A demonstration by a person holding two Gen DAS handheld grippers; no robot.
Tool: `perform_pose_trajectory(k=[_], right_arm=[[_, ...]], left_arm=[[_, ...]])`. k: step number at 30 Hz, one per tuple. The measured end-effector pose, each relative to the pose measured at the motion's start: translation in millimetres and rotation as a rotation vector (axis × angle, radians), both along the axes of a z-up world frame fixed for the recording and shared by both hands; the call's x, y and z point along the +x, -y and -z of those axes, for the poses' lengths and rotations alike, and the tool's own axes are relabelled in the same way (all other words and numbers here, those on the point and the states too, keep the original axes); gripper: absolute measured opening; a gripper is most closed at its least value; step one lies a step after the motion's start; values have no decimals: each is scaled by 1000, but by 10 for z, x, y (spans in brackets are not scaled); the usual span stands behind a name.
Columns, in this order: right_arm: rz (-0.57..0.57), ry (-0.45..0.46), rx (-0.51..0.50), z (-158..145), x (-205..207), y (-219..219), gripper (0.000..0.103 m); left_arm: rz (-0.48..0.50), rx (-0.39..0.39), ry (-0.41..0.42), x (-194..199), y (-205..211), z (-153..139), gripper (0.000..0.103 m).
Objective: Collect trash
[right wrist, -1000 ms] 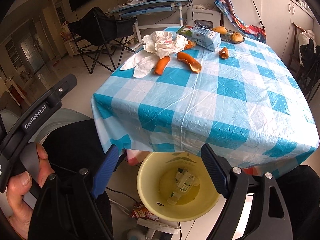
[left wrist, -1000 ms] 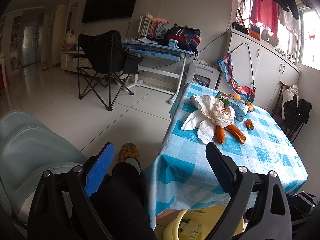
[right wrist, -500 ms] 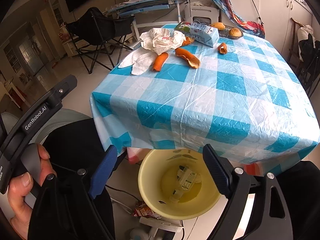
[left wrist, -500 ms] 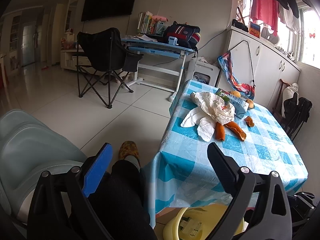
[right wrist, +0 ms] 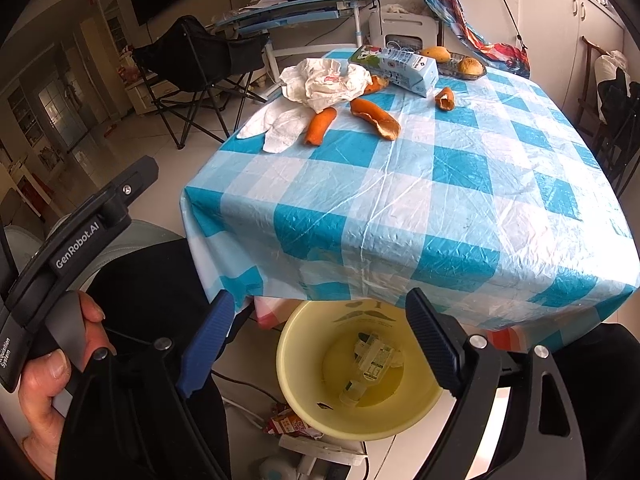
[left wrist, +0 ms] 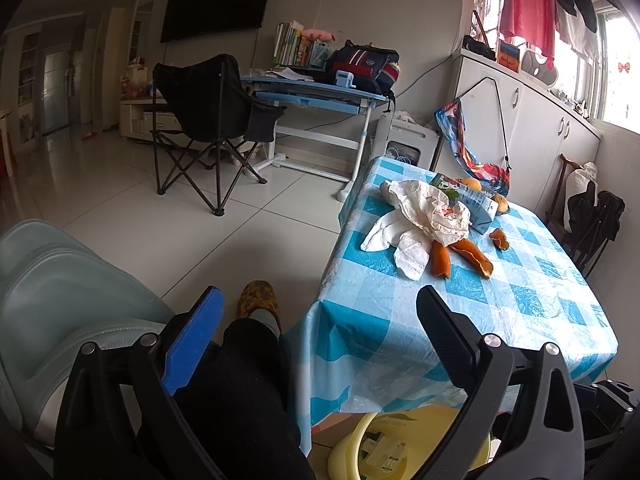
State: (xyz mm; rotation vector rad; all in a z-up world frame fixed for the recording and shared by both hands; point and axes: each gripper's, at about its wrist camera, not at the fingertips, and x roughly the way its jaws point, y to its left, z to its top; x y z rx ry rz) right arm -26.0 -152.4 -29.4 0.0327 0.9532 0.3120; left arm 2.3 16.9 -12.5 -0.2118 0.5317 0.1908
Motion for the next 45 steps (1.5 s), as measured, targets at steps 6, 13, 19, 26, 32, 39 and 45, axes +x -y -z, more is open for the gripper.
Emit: perform_pose_trajectory(k=[6,13,19,26,32,39,45], right_arm=[[11,6,12,-17,5,58,84],[34,22,25,-72,-3,140,84],[42,57,33,-192,-54,201,84],[43,91,62,-229,-22,341,85],[56,120,114,-187,90,501,85],[43,157,150,-170,247,664,85],[18,161,185,-146,489,738,85]], left_arm=[[7,18,-2,10,35,18,94],[23,43,0,3,79,-11,95],[26,55,4,-1,88,-34,95],[59,107,3,8,203,-61,95],[91,130,-9,25,275,-52,95],[118,114,-26,98,310,-30,95],[134,122,-27,177,365,-44,95]])
